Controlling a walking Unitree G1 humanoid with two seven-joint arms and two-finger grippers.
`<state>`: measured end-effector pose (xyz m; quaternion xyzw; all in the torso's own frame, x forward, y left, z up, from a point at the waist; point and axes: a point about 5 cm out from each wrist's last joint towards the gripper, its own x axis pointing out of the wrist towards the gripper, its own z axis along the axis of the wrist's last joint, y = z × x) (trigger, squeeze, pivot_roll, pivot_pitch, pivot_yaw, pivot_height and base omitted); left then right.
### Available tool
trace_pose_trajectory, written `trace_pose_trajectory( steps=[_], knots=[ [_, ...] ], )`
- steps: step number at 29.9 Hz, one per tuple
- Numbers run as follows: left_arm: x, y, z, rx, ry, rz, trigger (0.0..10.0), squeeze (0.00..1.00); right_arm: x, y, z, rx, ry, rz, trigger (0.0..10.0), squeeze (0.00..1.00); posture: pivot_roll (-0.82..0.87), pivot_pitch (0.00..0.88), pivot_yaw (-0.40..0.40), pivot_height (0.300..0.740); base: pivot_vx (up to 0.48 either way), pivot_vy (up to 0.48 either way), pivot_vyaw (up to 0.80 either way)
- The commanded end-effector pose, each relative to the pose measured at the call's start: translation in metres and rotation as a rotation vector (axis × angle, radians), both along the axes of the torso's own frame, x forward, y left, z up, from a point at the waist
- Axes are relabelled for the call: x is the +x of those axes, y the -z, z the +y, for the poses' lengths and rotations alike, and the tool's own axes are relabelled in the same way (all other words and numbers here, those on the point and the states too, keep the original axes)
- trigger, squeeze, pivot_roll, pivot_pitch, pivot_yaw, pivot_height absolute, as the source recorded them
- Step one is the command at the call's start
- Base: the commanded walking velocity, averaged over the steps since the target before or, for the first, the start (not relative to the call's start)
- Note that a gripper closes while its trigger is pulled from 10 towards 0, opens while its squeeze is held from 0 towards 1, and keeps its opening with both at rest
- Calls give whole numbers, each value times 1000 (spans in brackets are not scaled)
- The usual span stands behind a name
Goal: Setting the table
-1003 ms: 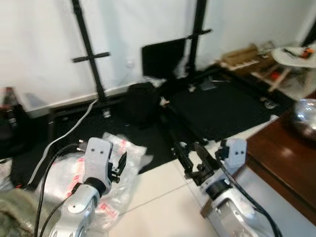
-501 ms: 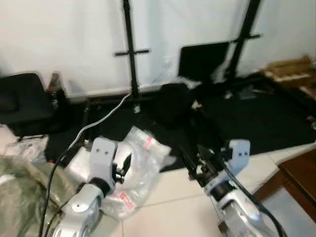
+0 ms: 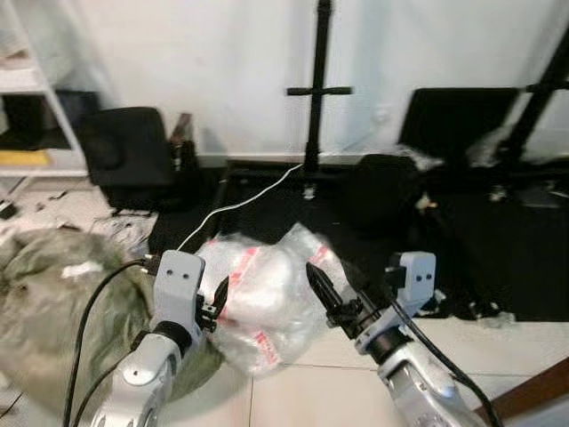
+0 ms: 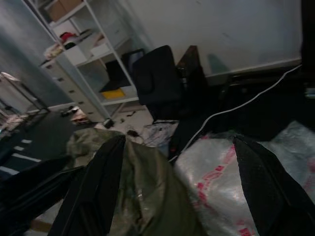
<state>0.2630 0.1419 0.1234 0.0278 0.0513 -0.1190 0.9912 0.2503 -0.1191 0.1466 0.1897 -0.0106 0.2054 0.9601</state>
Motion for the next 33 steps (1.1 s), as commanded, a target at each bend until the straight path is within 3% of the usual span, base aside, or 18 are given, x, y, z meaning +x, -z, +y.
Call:
trace_pose_trajectory(
  steps=[1, 33],
  knots=[
    [-2, 7, 5, 17, -20, 34, 10000, 0, -1, 1, 5, 15, -15, 10, 10000, 0, -44, 0, 88, 740, 0, 0, 756],
    [0, 12, 11, 46, -88, 70, 10000, 0, -1, 0, 7, 31, -34, 6, 10000, 0, -34, 0, 84, 740, 0, 0, 756]
  ],
)
